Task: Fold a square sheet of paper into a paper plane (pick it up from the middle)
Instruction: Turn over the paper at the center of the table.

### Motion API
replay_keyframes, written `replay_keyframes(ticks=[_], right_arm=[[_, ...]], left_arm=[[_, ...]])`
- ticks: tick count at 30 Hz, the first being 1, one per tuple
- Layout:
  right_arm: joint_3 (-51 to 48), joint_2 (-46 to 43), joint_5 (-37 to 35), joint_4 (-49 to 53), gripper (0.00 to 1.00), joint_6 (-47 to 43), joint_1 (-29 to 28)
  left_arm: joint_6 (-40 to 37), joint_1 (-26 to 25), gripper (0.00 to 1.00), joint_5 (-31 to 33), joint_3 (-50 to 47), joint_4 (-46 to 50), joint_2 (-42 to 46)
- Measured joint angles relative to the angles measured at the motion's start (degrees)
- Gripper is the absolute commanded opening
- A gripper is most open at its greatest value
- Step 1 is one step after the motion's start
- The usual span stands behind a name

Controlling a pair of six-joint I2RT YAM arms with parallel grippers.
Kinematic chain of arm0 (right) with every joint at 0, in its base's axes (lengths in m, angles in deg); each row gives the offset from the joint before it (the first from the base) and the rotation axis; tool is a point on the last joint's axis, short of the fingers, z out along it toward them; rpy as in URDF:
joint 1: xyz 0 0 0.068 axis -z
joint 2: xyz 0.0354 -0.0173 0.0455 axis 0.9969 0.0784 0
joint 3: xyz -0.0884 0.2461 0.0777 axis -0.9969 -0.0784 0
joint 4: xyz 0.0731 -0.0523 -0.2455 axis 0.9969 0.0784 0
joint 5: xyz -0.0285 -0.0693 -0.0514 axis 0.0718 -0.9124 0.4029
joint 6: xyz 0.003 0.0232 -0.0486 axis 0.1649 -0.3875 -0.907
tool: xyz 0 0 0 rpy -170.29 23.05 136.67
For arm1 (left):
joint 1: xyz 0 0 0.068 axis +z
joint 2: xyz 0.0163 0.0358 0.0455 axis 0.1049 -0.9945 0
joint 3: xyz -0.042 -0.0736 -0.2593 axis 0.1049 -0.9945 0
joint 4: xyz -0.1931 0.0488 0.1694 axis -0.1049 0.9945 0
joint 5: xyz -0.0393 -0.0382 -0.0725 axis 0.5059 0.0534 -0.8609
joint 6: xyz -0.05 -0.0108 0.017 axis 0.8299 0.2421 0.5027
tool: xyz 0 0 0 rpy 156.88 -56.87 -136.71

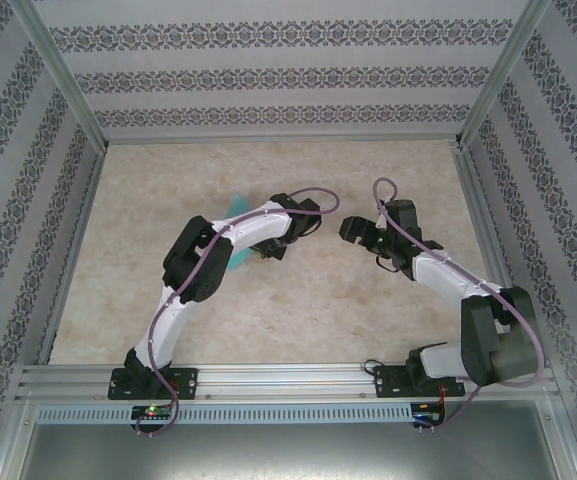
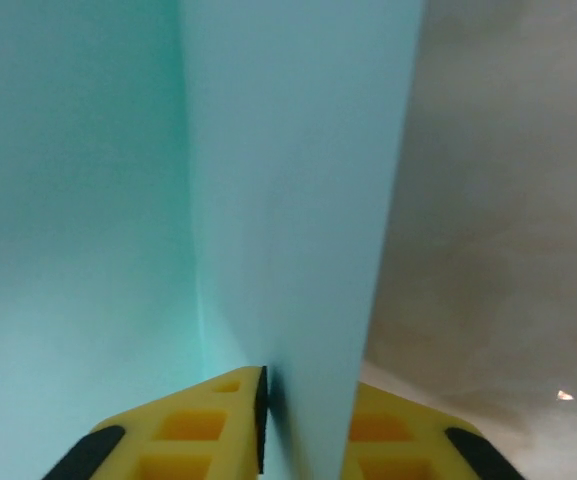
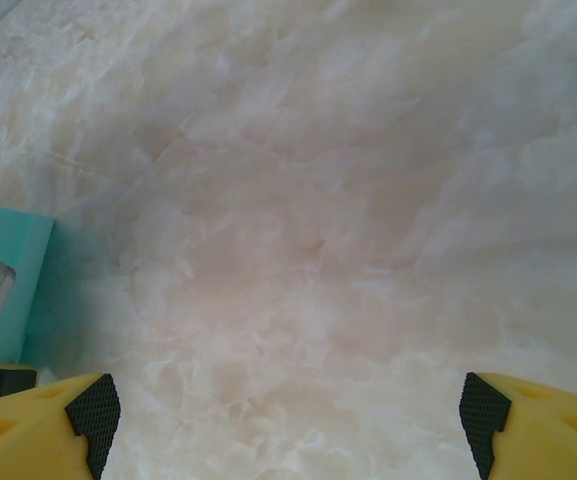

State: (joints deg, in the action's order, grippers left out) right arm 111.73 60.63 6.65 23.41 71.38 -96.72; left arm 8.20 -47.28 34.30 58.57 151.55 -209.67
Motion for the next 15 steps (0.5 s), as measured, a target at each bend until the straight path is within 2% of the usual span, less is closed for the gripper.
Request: replay_keyframes(ticks=[5, 8, 12, 15], right_arm=[[0.0, 0.5, -0.2, 0.3, 0.9, 0.0, 0.0], [0.0, 0.8, -0.3, 0.3, 0.9, 0.2, 0.2], [0.0, 1.2, -0.5, 0.3, 0.9, 0.2, 0.3], [0.0, 2.2, -0.3, 0.2, 0.88, 0.1, 0.2]], left_arm=[[-0.2, 0.0, 0.39, -5.4, 0.7, -0.4, 0.0], [-0.7, 0.0, 0.49, -11.0, 2.1, -1.1, 0.9], [-1.2, 0.2, 0.69, -19.3, 2.6, -3.3, 6.1], [-0.8, 0.7, 0.86, -21.4, 2.7, -5.1, 11.6]])
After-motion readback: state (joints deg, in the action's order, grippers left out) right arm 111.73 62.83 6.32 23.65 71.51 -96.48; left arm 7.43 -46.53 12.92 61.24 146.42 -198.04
